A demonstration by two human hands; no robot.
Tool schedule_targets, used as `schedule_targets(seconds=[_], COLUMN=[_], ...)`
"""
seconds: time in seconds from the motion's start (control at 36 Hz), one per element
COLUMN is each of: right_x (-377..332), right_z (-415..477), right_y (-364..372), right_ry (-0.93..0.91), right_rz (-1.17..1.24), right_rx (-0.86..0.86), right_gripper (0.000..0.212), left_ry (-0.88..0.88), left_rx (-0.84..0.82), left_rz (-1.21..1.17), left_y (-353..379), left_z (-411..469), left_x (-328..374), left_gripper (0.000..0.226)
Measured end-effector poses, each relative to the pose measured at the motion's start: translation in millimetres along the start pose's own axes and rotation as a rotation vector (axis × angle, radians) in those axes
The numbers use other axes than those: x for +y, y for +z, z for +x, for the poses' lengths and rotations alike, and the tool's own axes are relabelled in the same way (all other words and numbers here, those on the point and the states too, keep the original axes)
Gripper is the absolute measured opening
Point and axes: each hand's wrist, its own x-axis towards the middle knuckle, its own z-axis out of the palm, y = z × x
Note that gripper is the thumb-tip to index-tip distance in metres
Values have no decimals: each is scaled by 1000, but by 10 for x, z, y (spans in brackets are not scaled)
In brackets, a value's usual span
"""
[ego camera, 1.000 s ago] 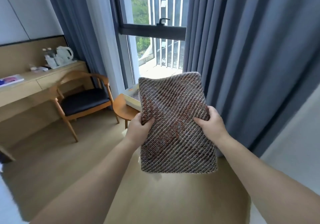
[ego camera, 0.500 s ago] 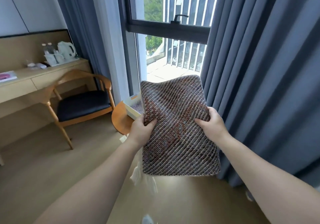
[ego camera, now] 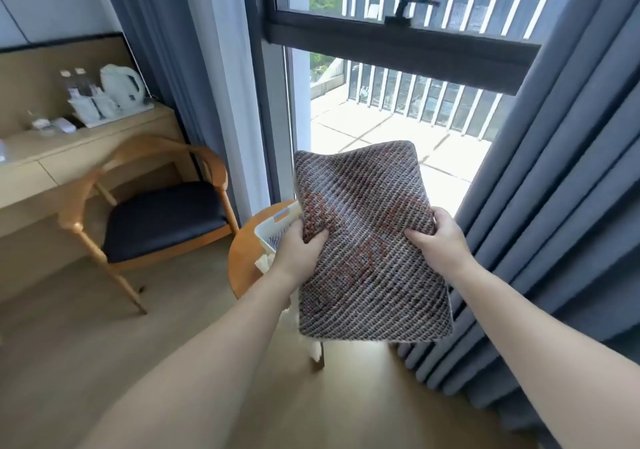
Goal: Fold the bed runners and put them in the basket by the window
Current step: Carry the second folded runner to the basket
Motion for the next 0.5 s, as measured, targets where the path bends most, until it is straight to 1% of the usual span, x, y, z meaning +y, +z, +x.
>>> schedule_targets(seconds=[0.14,0.19,0.31,0.42,0.5], right_x=[76,119,159,108,77], right_z=[723,1058,1792,2567,3089], right_y=[171,210,306,381,437], right_ry=[3,3,0,-36,-21], right_rz=[-61,-78,-104,-114,-117], right_rx=[-66,-85,-110,-138,-173], right_gripper=[38,41,46,41,42], left_ry=[-61,-87,-126,-170,-222], left_rx=[51,70,104,179,233], left_rz=[28,24,16,8,-29], left_y=[32,72,188,304,388], left_z=[562,799,1390,2071,2496], left_x=[-91,-118,-130,-101,-95], left_gripper=[36,36,33,29,25])
